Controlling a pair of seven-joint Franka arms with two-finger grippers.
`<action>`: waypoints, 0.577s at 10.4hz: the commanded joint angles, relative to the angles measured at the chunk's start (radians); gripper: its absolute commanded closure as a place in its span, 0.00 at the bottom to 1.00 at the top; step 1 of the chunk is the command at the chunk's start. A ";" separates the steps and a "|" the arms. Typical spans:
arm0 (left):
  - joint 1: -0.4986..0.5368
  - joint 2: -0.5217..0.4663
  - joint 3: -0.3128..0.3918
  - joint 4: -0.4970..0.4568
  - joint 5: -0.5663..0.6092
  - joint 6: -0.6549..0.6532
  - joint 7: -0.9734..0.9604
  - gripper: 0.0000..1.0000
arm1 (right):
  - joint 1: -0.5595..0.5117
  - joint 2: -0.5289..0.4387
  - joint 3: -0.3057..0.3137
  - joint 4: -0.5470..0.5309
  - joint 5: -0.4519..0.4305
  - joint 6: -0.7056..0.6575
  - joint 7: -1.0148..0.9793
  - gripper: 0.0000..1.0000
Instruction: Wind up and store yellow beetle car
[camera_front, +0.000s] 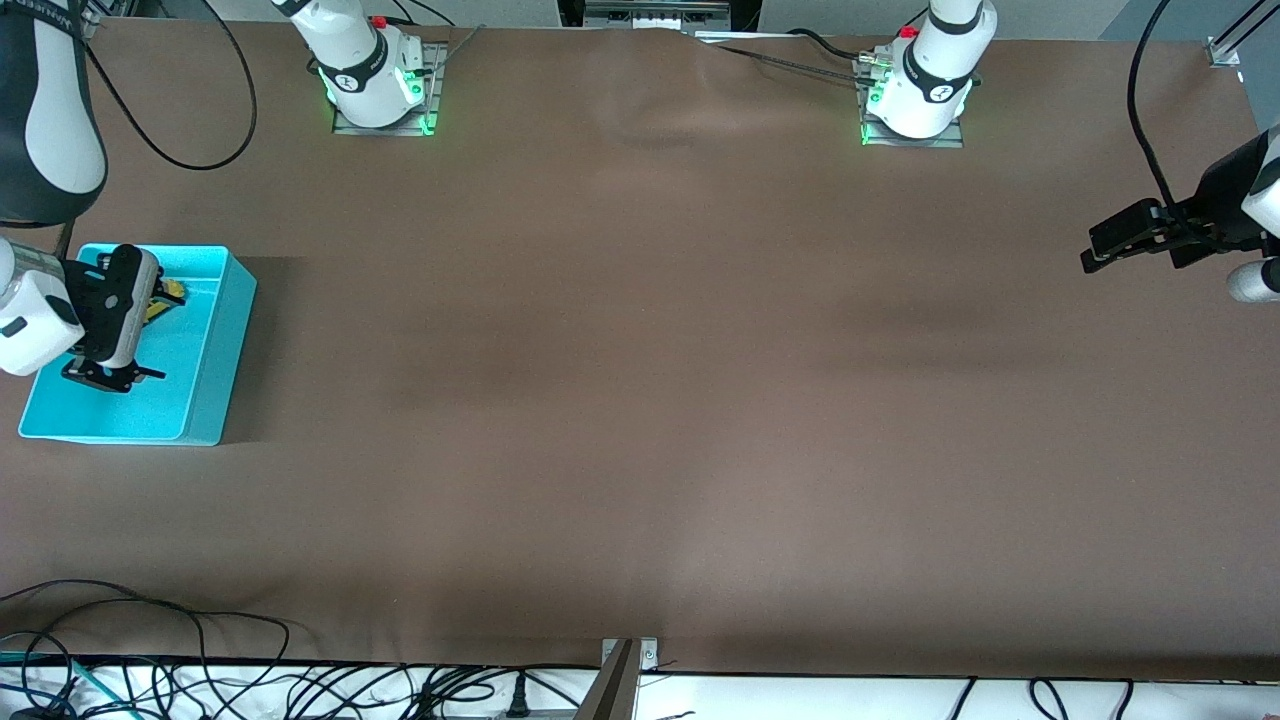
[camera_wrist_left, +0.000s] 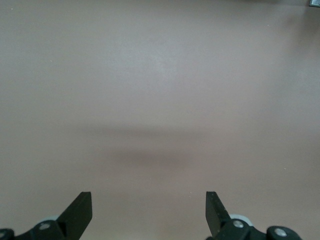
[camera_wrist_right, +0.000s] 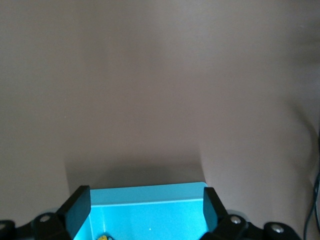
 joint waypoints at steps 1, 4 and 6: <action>0.003 -0.004 0.004 0.007 -0.031 -0.015 0.018 0.00 | 0.035 -0.087 -0.003 -0.023 0.020 -0.034 0.314 0.00; 0.003 -0.004 0.004 0.007 -0.031 -0.015 0.018 0.00 | 0.130 -0.187 -0.010 -0.065 0.019 -0.042 0.859 0.00; 0.003 -0.004 0.004 0.007 -0.033 -0.015 0.018 0.00 | 0.177 -0.213 -0.034 -0.062 0.020 -0.048 1.126 0.00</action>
